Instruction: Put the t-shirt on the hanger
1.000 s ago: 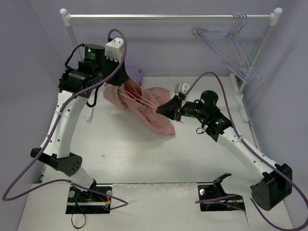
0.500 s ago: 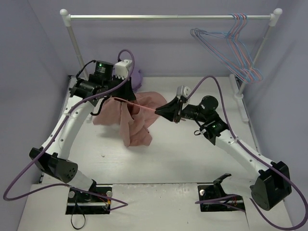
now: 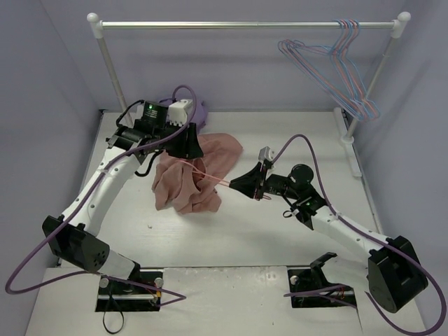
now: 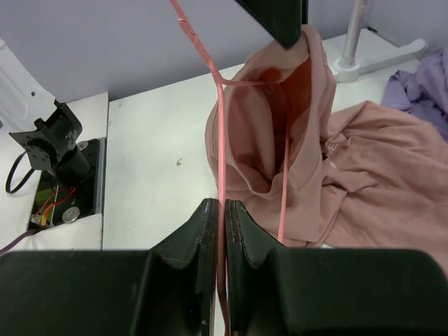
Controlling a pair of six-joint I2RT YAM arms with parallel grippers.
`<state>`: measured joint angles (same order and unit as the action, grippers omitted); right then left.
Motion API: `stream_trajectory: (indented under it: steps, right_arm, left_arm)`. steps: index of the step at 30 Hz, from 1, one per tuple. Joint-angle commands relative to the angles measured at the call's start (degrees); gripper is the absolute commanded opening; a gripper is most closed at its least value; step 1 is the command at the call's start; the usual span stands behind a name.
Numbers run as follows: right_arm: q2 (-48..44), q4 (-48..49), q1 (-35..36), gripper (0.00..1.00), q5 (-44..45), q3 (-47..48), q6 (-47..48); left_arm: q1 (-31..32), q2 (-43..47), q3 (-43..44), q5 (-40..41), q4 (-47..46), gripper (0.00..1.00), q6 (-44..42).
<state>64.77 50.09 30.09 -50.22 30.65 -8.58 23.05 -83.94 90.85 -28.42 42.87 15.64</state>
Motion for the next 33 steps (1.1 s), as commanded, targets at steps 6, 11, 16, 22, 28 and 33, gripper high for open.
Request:
stream_trajectory:
  steps: [6, 11, 16, 22, 28, 33]
  right_arm:
    - [0.44, 11.87, 0.5, 0.0, 1.44, -1.82, -1.18]
    - [2.28, 13.37, 0.41, 0.0, 0.74, -1.65, -1.71]
    - [4.22, 14.25, 0.41, 0.0, 0.03, -0.78, -2.23]
    - [6.33, 14.51, 0.32, 0.0, -1.98, 0.81, -3.63]
    - [7.21, 14.6, -0.11, 0.0, -3.04, 2.74, -4.78]
    - [7.65, 13.55, -0.64, 0.0, -4.27, 4.94, -5.13]
  left_arm:
    - [-8.97, 3.26, 4.25, 2.5, -4.03, 0.54, 0.45]
    - [-16.18, 6.06, -0.39, -0.14, -5.77, 0.55, -1.31]
    - [-16.37, 10.8, -13.82, -3.73, -11.57, 0.55, -4.81]
    - [-16.46, 13.46, -20.45, -8.13, -14.84, 0.55, -13.42]
    - [-16.37, 13.02, -25.71, -16.65, -20.62, 0.55, -20.28]
    - [-16.46, 12.22, -30.63, -23.77, -26.34, 0.55, -24.6]
